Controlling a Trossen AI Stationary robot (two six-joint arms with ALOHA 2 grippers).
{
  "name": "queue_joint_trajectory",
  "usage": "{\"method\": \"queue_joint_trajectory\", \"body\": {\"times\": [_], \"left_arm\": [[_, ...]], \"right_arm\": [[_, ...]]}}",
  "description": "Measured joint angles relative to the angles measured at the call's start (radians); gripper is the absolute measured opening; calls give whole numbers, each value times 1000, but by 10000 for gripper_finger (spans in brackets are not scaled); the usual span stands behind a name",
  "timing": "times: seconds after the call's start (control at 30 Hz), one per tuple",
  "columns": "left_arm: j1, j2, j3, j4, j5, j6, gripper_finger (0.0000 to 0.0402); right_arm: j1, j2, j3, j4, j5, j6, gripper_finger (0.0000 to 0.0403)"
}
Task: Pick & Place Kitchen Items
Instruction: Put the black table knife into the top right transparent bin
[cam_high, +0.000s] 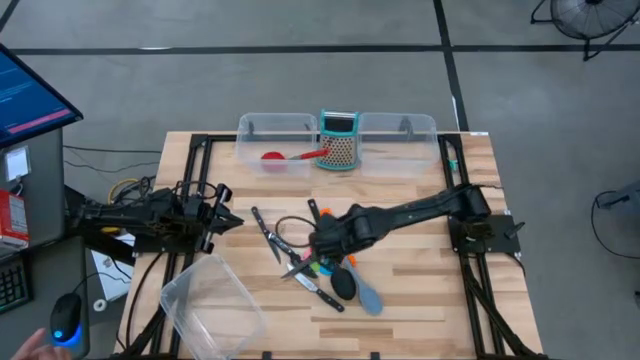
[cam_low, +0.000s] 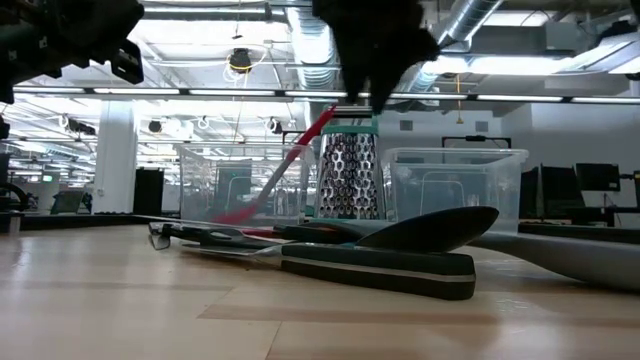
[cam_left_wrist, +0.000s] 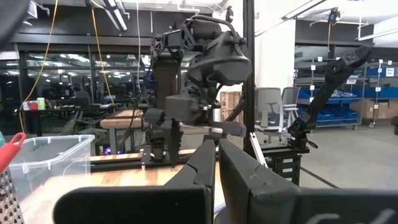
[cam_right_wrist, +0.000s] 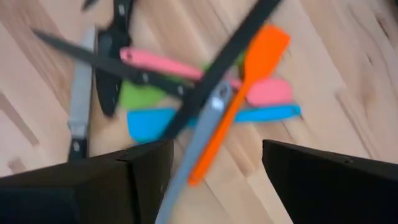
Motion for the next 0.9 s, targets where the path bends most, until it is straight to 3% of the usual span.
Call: {"method": "queue_joint_trajectory", "body": {"times": [0.13,0.33,0.5,0.7,0.9], "left_arm": [[0,13,0,2,0,0,3],[0,23,0,7,0,0,3],[0,43,0,14,0,0,3],[0,74,0,21,0,0,3],[0,93,0,21,0,0,3]], "right_arm": [[-36,15,0,145,-20,-95,240],[-54,76,1,292,-69,-530,240],[-97,149,1,445,-172,-768,240],[-184,236,0,577,-235,-829,240],[-235,277,-1,670,-259,-700,240]]}}
